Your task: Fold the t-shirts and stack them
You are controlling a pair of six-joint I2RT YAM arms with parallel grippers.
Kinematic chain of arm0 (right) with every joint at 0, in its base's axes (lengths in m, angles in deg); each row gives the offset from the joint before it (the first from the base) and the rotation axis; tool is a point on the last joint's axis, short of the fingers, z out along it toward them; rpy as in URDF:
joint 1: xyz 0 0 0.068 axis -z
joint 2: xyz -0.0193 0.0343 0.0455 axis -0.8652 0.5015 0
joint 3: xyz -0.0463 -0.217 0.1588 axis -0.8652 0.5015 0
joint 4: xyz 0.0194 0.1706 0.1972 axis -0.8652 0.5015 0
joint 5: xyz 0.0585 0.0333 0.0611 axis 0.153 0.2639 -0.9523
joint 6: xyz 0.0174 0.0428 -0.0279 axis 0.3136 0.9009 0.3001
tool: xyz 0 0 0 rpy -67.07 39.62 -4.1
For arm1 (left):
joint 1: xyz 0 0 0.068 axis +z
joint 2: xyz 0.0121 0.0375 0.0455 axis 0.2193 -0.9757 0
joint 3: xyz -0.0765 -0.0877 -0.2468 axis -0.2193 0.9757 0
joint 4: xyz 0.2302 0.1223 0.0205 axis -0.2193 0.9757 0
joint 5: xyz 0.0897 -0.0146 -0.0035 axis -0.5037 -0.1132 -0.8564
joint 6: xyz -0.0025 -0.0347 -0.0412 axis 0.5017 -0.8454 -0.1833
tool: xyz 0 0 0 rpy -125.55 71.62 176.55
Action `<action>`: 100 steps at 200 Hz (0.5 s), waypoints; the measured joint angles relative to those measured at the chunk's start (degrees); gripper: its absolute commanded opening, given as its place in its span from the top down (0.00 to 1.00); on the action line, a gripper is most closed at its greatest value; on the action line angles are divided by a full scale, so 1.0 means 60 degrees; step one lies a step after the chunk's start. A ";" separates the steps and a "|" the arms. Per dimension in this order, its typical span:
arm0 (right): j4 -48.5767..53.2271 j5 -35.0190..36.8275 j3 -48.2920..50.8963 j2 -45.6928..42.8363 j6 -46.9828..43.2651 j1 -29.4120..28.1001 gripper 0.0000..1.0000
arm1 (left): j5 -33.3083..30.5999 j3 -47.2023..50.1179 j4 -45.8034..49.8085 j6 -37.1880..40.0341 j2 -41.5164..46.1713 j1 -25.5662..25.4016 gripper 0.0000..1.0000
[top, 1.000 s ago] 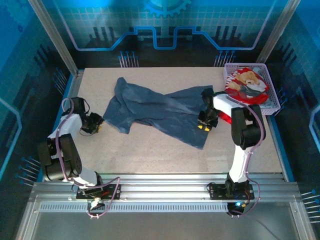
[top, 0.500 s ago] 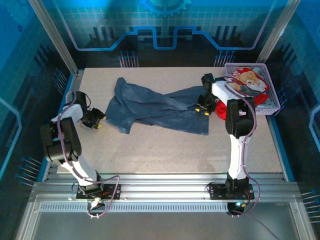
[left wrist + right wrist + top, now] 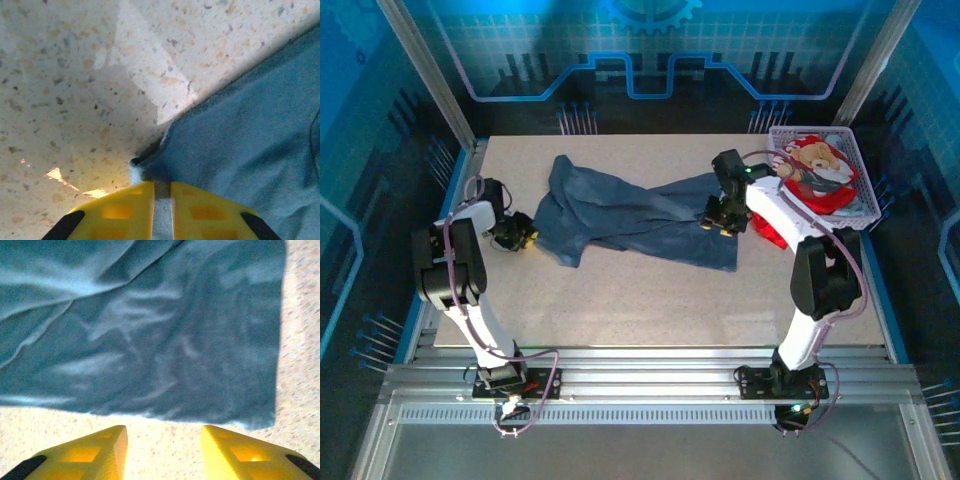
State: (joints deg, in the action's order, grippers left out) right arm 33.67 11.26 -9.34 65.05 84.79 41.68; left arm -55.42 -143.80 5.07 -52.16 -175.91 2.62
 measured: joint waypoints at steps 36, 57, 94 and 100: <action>-0.0036 -0.0146 0.0550 -0.0459 0.0149 -0.0514 0.57 | 0.0000 0.0000 -0.0208 -0.0208 0.0011 -0.0055 1.00; -0.0015 -0.0186 0.0696 -0.0685 0.0215 -0.0535 0.57 | -0.0040 0.0000 -0.0204 -0.0204 0.0033 -0.0069 1.00; -0.0004 -0.0215 0.0703 -0.1111 0.0215 -0.0561 0.56 | -0.0408 0.0244 0.0055 -0.0240 0.0729 -0.0080 0.58; -0.0004 -0.0219 0.0703 -0.1169 0.0215 -0.0568 0.56 | -0.0452 0.0317 0.0131 -0.0273 0.0903 -0.0080 0.56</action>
State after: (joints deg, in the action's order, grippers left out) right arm 33.65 9.95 -5.12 58.04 86.08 38.27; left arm -58.13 -141.90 5.86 -53.80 -170.49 2.14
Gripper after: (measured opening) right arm 0.436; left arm 0.399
